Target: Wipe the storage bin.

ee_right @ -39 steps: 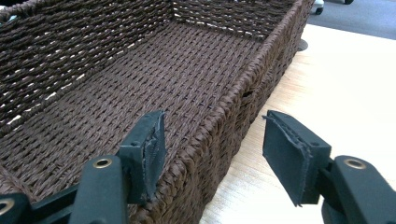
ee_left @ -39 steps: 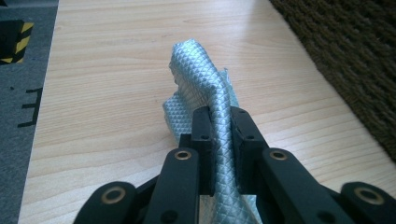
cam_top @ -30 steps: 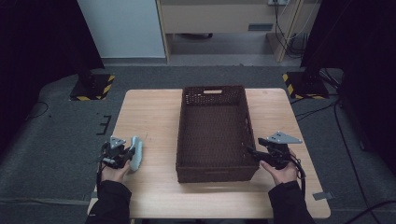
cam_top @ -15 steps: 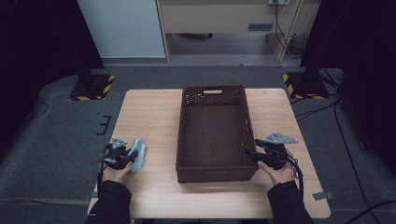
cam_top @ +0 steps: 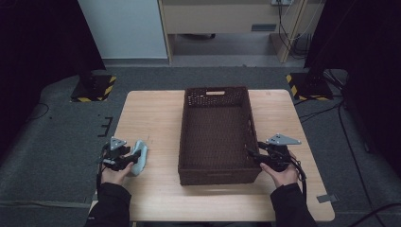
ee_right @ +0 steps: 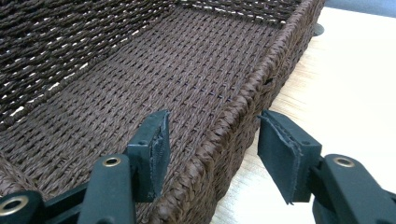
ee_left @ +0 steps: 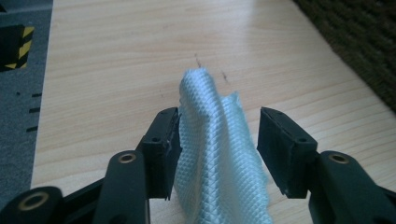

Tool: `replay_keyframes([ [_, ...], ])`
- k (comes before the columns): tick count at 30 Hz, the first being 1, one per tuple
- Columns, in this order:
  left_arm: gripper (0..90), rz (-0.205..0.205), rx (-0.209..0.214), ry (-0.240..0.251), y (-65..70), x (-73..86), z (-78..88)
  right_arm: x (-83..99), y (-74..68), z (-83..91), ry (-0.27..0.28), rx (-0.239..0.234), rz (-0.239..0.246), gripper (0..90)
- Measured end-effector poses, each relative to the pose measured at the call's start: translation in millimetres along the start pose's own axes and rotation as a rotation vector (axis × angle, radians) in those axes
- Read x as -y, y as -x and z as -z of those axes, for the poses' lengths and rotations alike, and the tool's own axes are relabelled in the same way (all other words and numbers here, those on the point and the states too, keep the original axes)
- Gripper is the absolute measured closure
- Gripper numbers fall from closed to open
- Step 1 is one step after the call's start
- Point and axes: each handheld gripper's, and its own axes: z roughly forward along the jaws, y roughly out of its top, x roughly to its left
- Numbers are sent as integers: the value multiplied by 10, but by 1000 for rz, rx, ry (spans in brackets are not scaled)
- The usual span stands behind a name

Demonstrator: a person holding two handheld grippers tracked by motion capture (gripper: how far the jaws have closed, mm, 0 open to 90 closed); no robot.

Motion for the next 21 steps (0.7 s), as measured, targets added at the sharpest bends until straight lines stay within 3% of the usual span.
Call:
replay_keyframes([
  [6,447,2,54,40,87,-90,104,-5,-4,-13,-4,-2,6,515],
  [11,453,-25,85,50,222,-169,124,-17,-22,-34,-8,-12,-2,601],
  [14,453,-24,99,56,267,-199,136,-35,-28,-41,-21,-10,3,623],
  [15,452,-8,123,72,307,-223,148,-39,-33,-43,-23,-9,-1,627],
  [21,450,-26,139,84,432,-343,120,-50,-14,-58,-27,-23,5,637],
])
